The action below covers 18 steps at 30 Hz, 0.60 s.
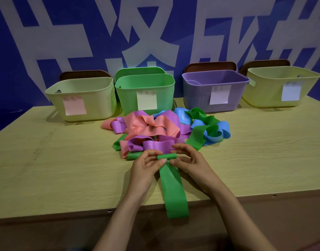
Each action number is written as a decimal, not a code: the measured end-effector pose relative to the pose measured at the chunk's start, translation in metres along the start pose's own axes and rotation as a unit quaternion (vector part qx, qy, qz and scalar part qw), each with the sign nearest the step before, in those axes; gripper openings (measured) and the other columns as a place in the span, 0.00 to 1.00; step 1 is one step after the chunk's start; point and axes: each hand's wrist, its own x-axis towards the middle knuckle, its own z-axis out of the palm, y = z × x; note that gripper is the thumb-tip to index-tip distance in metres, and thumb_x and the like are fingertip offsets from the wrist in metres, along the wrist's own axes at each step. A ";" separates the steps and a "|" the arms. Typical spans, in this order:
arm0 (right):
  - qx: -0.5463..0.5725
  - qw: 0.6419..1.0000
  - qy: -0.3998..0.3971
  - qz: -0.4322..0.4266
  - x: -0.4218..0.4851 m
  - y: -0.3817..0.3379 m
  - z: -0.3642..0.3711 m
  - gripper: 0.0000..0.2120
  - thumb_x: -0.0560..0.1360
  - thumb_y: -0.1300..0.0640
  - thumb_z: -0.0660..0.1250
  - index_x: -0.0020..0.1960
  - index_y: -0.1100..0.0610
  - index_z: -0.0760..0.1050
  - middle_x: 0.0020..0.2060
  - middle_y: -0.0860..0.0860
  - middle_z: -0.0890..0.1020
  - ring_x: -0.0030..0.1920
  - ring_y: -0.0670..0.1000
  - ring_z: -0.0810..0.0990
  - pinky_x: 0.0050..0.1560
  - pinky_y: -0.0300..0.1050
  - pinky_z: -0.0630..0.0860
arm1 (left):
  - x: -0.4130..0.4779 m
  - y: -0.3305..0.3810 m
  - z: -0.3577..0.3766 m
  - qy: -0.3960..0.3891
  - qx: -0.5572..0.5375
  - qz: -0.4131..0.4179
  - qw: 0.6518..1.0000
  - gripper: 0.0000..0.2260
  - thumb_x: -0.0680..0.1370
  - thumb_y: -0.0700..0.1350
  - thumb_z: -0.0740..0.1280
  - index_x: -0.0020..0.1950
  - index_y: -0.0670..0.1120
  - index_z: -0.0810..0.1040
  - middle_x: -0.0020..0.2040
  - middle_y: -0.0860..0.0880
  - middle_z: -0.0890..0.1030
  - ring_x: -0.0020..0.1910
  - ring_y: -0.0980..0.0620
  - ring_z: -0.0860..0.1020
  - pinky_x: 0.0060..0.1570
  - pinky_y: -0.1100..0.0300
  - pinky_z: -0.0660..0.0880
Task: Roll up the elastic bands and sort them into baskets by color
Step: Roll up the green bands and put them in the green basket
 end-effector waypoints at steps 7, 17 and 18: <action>-0.012 1.000 -0.013 -0.020 0.003 0.002 0.002 0.06 0.77 0.65 0.65 0.50 0.67 0.76 0.37 0.53 0.79 0.38 0.43 0.78 0.39 0.35 0.74 | -0.002 0.002 0.001 -0.011 -0.027 0.010 1.000 0.12 0.70 0.30 0.70 0.50 0.41 0.77 0.44 0.49 0.82 0.44 0.57 0.82 0.46 0.66 0.77; 0.065 0.998 0.008 -0.008 0.001 0.002 0.000 0.08 0.73 0.71 0.66 0.52 0.66 0.77 0.44 0.62 0.80 0.44 0.53 0.80 0.45 0.41 0.79 | 0.001 0.001 0.001 -0.036 -0.018 -0.024 0.999 0.15 0.70 0.33 0.72 0.53 0.44 0.75 0.45 0.46 0.84 0.46 0.50 0.83 0.44 0.61 0.78; 0.067 0.998 0.007 -0.010 0.001 0.001 -0.001 0.09 0.73 0.72 0.66 0.52 0.66 0.77 0.43 0.61 0.81 0.44 0.52 0.81 0.45 0.41 0.79 | 0.001 0.001 0.001 -0.033 -0.024 -0.025 0.999 0.14 0.71 0.33 0.72 0.53 0.43 0.75 0.45 0.46 0.84 0.45 0.51 0.82 0.44 0.61 0.78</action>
